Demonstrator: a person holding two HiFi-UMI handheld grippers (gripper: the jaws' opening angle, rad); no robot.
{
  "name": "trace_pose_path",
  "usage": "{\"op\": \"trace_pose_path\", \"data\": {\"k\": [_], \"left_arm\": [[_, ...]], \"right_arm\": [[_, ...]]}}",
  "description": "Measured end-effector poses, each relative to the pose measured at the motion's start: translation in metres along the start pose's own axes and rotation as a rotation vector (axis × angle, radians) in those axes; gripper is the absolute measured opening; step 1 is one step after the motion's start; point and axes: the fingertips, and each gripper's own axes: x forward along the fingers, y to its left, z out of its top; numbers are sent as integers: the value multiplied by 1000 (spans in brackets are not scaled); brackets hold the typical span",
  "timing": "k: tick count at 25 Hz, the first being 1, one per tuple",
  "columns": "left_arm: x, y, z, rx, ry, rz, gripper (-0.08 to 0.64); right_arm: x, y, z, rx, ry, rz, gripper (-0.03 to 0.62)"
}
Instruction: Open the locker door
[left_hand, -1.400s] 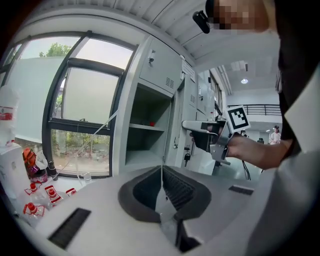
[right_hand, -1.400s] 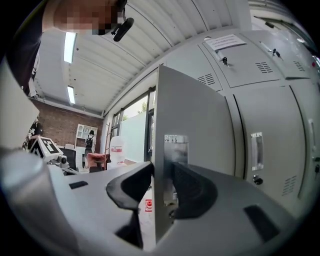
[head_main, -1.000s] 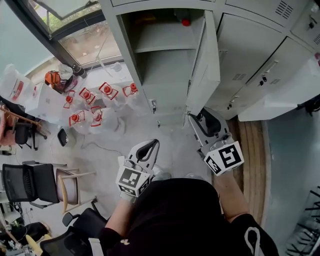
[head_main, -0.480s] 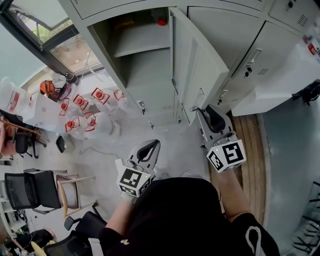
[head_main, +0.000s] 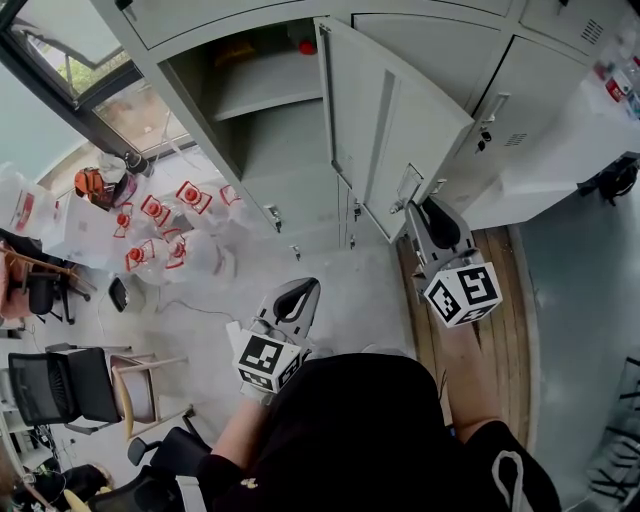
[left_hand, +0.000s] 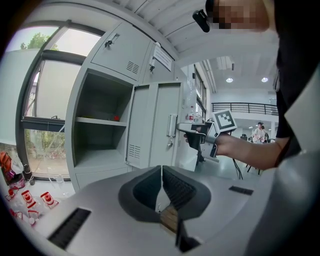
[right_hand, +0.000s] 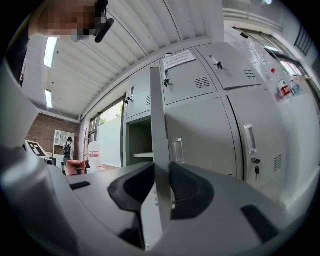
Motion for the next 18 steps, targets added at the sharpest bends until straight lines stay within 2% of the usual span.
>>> {"op": "trace_pose_path", "data": {"k": [12, 18], "left_arm": [[9, -7, 3, 8, 13, -58, 26], [14, -13, 1, 20, 16, -133, 26]], "right_arm": [[-23, 14, 1, 12, -4, -45, 103], [-48, 39, -25, 23, 52, -66, 103]]}}
